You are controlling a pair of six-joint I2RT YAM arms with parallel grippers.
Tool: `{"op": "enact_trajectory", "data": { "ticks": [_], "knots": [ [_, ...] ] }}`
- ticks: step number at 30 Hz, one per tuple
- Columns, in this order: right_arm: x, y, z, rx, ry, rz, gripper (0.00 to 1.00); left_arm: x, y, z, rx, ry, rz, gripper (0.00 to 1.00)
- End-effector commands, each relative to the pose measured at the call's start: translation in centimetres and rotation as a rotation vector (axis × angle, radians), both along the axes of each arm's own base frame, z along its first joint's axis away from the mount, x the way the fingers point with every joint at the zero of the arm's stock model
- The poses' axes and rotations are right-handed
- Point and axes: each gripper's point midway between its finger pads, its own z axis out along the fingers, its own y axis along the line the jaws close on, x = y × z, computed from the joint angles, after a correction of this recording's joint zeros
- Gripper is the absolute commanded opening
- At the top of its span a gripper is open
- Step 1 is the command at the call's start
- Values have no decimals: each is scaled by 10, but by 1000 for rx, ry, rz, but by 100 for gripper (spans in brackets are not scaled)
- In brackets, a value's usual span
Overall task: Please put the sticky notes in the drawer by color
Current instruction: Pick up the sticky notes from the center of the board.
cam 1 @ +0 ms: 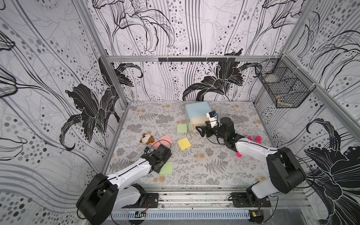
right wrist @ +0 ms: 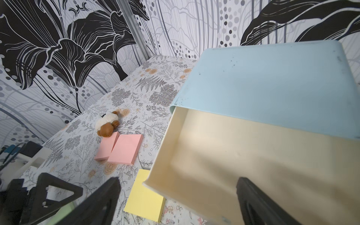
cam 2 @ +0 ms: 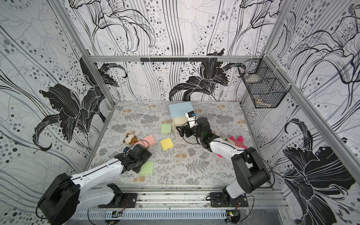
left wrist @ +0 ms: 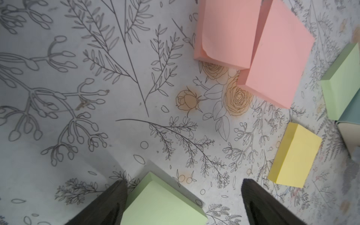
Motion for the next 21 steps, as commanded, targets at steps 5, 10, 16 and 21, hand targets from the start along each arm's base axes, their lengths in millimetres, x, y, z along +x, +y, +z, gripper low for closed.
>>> {"op": "enact_trajectory", "data": {
  "ticks": [5, 10, 16, 21],
  "knots": [
    [-6, -7, -5, -6, 6, -29, 99, -15, 32, 22, 365, 116, -286, 97],
    [-4, -3, -7, 14, 15, -24, 99, -14, 10, 29, 421, 146, -532, 97],
    [-2, -2, -5, 17, 11, -23, 99, -13, -11, 14, 369, 158, -655, 97],
    [-3, -5, -5, 12, 9, -30, 99, -15, -15, -5, 379, 220, -712, 97]
  ]
}}
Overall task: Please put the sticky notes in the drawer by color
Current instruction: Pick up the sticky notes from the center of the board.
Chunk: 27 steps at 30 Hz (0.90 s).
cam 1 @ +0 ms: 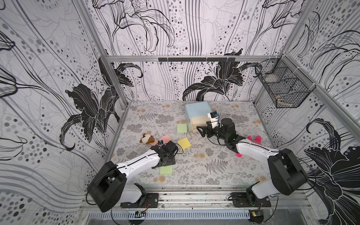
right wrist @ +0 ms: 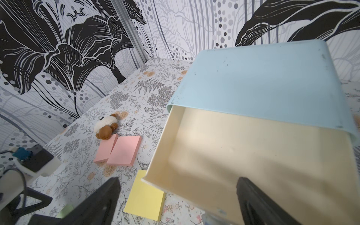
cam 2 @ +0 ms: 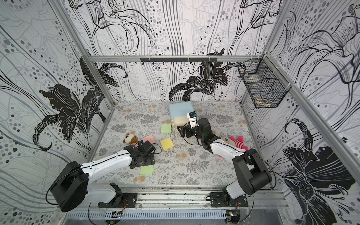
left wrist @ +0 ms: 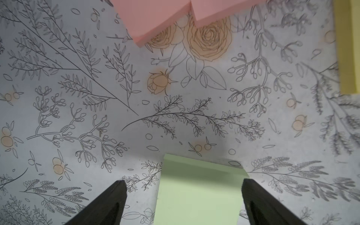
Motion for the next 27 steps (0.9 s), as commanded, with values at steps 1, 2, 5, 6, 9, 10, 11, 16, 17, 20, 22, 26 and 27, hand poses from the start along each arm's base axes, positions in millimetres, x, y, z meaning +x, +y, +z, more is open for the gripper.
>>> {"op": "enact_trajectory", "data": {
  "ticks": [1, 2, 5, 6, 9, 10, 11, 16, 17, 20, 22, 26, 27],
  "knots": [
    [-3, -1, -7, -1, 12, -9, 99, 1, -12, -12, -21, 34, -86, 97],
    [-3, -2, -7, -1, 14, -10, 99, 1, -16, -15, -34, 41, -99, 97],
    [-4, -2, -7, -2, 15, -12, 99, 2, -19, -20, -34, 57, -121, 97],
    [-4, -3, -7, -2, 14, -13, 99, 2, -19, -22, -31, 62, -125, 97],
    [-4, -3, -7, -4, 13, -14, 99, 1, -19, -25, -28, 73, -127, 97],
    [-4, -3, -7, -4, 14, -15, 99, 1, -20, -26, -28, 75, -130, 97],
    [-4, -3, -7, -4, 15, -14, 99, 1, -20, -26, -28, 75, -128, 97],
    [-2, -2, -9, -2, 23, -13, 99, -1, -19, -28, -25, 85, -128, 98],
    [-2, -1, -9, -3, 24, -11, 99, -2, -18, -29, -21, 92, -127, 99],
    [-1, -1, -9, -1, 24, -11, 99, -4, -16, -32, -11, 105, -122, 100],
    [-1, -1, -9, -2, 25, -12, 99, -5, -15, -32, -11, 108, -117, 98],
    [-1, -1, -13, -8, 35, -16, 99, -5, -14, -30, -6, 100, -107, 95],
    [0, -1, -13, -7, 38, -17, 99, -5, -13, -29, -3, 97, -104, 94]
  ]
}}
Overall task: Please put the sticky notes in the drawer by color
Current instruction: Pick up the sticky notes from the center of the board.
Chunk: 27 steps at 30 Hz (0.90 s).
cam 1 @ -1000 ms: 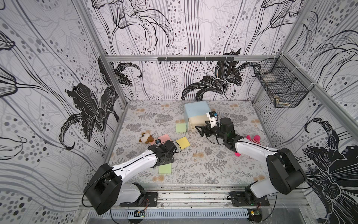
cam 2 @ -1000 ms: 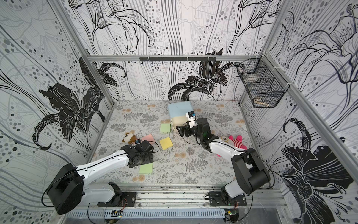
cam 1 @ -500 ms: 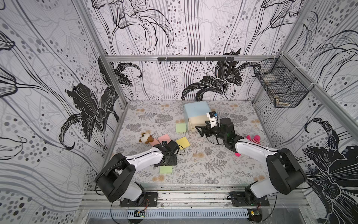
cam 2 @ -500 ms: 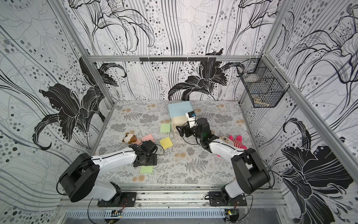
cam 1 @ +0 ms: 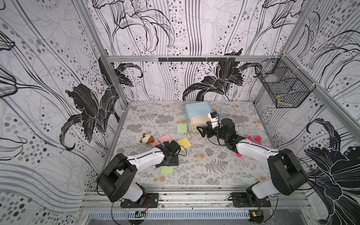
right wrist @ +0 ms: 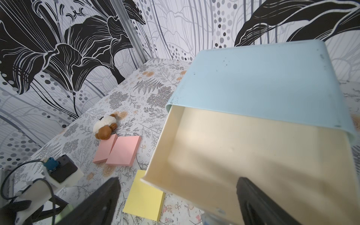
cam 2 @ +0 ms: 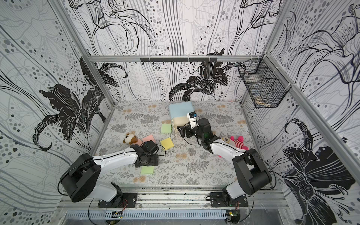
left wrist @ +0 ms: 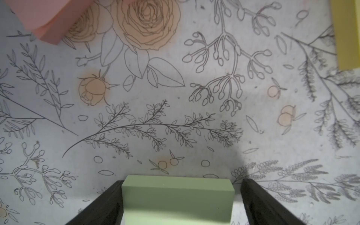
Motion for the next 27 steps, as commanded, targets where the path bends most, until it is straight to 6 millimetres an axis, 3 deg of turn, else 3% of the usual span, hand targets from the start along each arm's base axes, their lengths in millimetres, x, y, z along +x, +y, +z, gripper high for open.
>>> {"op": "enact_trajectory", "data": {
  "ticks": [1, 17, 27],
  "knots": [
    [0, 0, -12, -5, 39, -13, 99, -11, 13, -8, 59, 44, 5, 93],
    [3, 4, -16, 0, 66, -4, 99, -4, 15, 0, 76, 11, 25, 84],
    [-5, 4, -11, 17, 75, 12, 99, 3, 10, 12, 58, -18, 31, 81]
  ]
}}
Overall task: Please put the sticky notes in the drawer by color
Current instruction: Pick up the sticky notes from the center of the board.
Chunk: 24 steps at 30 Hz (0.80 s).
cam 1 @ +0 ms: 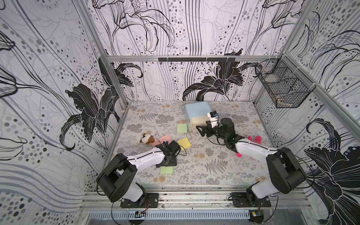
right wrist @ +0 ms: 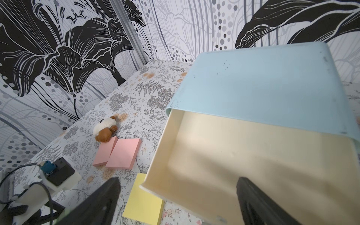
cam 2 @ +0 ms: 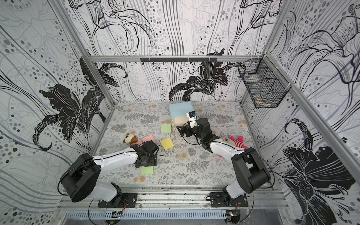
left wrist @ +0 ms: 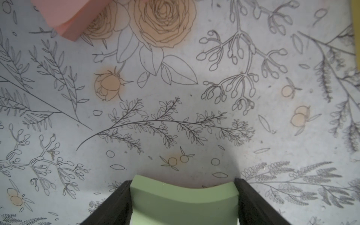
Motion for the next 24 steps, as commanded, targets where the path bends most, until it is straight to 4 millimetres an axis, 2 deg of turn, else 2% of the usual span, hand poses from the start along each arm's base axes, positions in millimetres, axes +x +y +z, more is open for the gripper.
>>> {"op": "enact_trajectory", "data": {
  "ticks": [1, 8, 14, 20, 24],
  "knots": [
    [-11, 1, -11, 13, 78, 15, 99, 6, 0, 11, 12, -28, 6, 81],
    [-39, 1, -8, 91, 128, 60, 99, 20, -2, 24, 1, -69, 24, 82],
    [-79, 11, -15, 178, 197, 127, 99, 45, -6, 40, -52, -116, 42, 83],
    [-116, 38, -27, 248, 264, 195, 99, 76, -19, 65, -140, -183, 52, 83],
    [-135, 66, -32, 252, 268, 242, 99, 90, -26, 80, -170, -212, 49, 83]
  ]
}}
